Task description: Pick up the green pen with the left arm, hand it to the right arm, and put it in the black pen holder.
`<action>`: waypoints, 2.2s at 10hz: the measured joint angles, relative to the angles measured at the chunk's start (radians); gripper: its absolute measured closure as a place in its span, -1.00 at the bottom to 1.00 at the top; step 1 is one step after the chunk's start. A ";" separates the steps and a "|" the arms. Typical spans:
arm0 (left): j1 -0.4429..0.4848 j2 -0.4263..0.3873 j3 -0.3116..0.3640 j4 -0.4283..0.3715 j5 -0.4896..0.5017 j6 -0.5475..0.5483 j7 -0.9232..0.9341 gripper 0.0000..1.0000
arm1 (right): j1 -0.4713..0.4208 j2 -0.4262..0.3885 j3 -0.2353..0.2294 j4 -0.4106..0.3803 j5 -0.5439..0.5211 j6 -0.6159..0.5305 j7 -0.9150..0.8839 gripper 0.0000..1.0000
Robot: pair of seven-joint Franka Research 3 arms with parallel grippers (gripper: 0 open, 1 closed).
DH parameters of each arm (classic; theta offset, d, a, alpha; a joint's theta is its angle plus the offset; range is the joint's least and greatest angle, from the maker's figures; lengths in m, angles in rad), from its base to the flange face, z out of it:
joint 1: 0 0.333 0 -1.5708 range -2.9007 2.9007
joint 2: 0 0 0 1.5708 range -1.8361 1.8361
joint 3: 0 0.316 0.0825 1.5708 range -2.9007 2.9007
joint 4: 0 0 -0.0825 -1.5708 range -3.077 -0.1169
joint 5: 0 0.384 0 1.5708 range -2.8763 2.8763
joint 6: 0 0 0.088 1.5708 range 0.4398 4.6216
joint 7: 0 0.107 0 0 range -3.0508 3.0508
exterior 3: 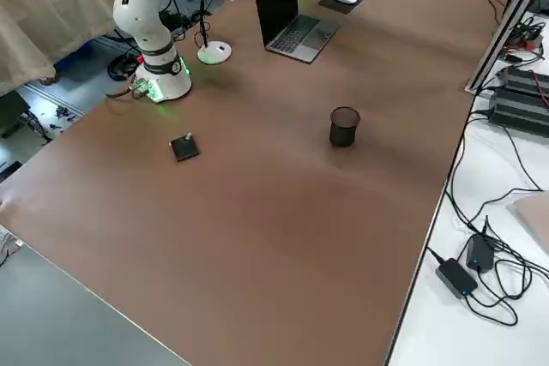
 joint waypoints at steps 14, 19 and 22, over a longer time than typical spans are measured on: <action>0.001 -0.021 0.010 0.026 0.018 -0.079 -0.027 -0.74 | -0.059 0.000 -0.021 0.012 -0.002 0.014 -0.228 0.66; 0.163 -0.225 0.020 0.034 0.019 -0.412 -0.317 -1.00 | -0.279 0.001 -0.025 0.007 0.001 0.015 -1.031 0.66; 0.275 -0.285 0.020 0.032 0.020 -0.567 -0.456 -1.00 | -0.383 0.006 -0.025 -0.069 0.084 0.054 -1.407 0.66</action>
